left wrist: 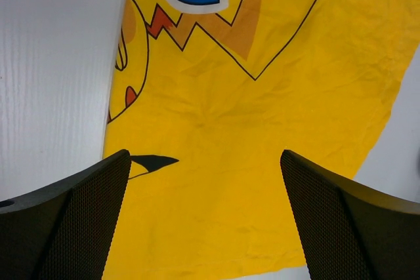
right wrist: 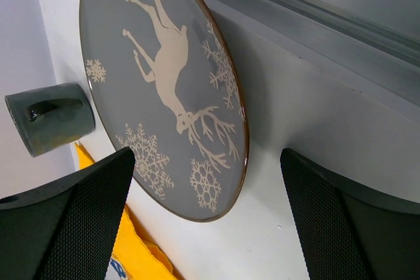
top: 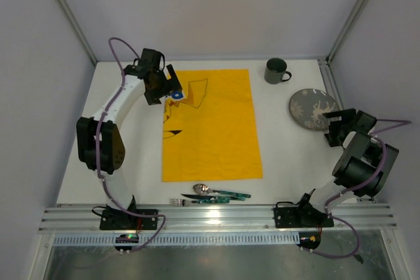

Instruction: Set the dinner table for one person

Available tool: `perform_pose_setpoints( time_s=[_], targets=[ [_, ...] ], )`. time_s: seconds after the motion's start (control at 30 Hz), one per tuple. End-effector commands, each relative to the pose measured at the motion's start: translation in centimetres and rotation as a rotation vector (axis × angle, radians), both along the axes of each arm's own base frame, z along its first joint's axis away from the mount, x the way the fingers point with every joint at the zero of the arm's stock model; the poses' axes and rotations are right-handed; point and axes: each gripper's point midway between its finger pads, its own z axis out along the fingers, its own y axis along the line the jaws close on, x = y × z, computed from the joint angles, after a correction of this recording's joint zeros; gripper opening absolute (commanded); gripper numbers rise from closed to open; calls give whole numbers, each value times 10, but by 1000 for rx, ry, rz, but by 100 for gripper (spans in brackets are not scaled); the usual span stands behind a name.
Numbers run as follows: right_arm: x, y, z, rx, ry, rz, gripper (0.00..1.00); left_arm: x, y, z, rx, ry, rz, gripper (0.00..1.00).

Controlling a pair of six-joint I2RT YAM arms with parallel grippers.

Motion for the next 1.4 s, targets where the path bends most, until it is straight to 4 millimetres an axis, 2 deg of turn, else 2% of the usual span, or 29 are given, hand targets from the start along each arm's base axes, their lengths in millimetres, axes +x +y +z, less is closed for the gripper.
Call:
perform_pose_setpoints(
  time_s=[0.0, 0.17, 0.37, 0.53, 0.73, 0.83, 1.03, 1.13, 1.27, 1.37],
  targets=[
    [2, -9, -8, -8, 30, -18, 96, 3, -4, 32, -46, -99, 4, 99],
    [2, -12, -12, -10, 53, -22, 96, 9, -5, 41, -48, -118, -2, 99],
    [1, -14, -23, -8, 87, -25, 96, 19, -7, 63, -53, -166, -11, 99],
    [8, -13, -34, 28, 70, -28, 95, 21, -6, 75, -42, -185, -15, 99],
    [21, -10, -32, 76, 13, -12, 95, 22, -6, 98, -51, -219, -18, 99],
    [23, -10, -36, 89, 20, -10, 95, 23, -7, 115, -60, -252, -19, 99],
    [35, -10, -29, 113, -3, 18, 95, 25, -8, 145, -85, -321, -12, 99],
    [41, -10, -31, 126, 6, 51, 94, 24, -7, 154, -90, -345, -7, 99],
    [46, -8, -32, 137, 12, 97, 89, 22, -6, 156, -94, -345, 0, 99],
    [50, -6, -35, 144, 26, 144, 81, 20, -5, 155, -91, -343, 4, 99]
  ],
)
